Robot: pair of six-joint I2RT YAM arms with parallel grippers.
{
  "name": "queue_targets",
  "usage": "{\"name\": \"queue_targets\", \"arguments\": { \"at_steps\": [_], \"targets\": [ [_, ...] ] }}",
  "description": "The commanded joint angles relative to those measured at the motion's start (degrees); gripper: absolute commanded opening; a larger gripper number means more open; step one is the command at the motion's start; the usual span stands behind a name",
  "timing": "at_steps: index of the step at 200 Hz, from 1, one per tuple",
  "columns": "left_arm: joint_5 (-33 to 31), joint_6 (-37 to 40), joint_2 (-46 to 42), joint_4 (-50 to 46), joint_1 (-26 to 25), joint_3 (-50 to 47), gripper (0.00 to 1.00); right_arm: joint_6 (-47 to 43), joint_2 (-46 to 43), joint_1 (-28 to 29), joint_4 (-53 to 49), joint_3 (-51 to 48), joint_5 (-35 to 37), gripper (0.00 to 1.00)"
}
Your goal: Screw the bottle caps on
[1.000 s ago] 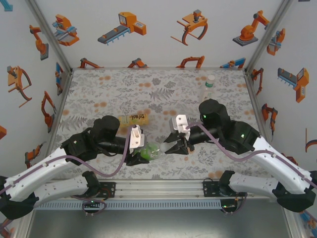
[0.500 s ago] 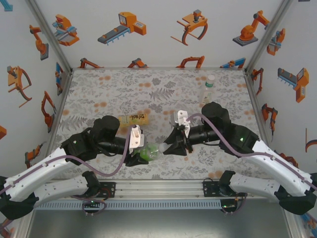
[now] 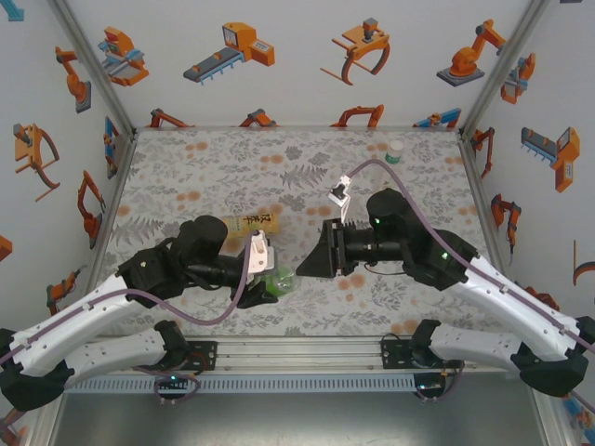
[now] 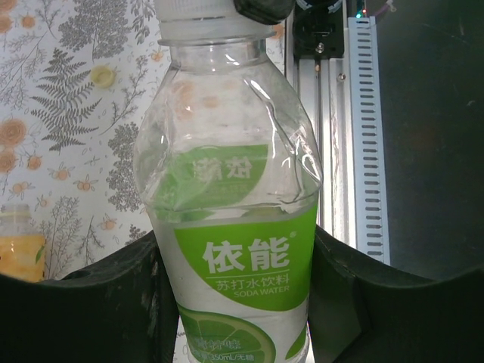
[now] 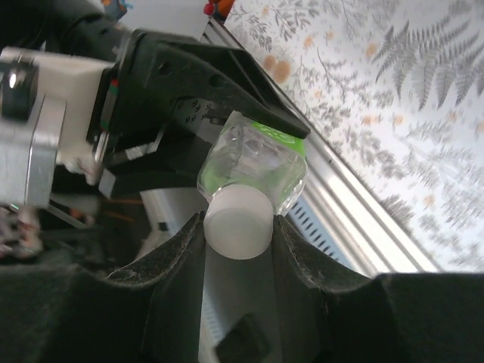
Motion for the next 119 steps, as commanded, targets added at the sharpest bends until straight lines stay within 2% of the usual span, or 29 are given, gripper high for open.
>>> {"name": "queue_targets", "arguments": {
  "at_steps": [1, 27, 44, 52, 69, 82, 103, 119],
  "targets": [
    [3.2, 2.0, 0.4, 4.0, -0.8, 1.4, 0.0, 15.4, 2.0, -0.1, -3.9, 2.6, 5.8, 0.0],
    [3.2, 2.0, 0.6, 4.1, -0.8, 1.5, 0.0, 17.7, 1.6, 0.0, -4.1, 2.9, 8.7, 0.0],
    [3.1, 1.9, 0.6, 4.1, -0.8, 1.5, 0.06, 16.6, 2.5, 0.0, -6.4, 4.5, 9.9, 0.0],
    [3.1, 1.9, 0.7, 4.1, -0.8, 1.6, 0.13, 15.9, 3.0, 0.0, -7.1, 5.2, 9.8, 0.0],
    [2.5, 1.8, 0.4, 4.1, -0.8, 1.5, 0.43, 14.9, 3.9, 0.0, -8.0, 6.0, 9.4, 0.0],
    [1.7, 1.8, 0.1, 4.1, -0.8, 1.4, 0.58, 14.0, 4.5, 0.0, -8.9, 6.6, 9.5, 0.0],
    [0.7, 1.8, -0.7, 4.2, -0.9, 1.3, 0.74, 11.7, 5.3, -0.1, -11.3, 7.9, 10.9, 0.0],
    [-0.1, 1.8, -1.3, 4.3, -0.8, 1.1, 0.78, 9.5, 6.3, -0.2, -14.0, 9.4, 12.8, 0.0]
  ]
}}
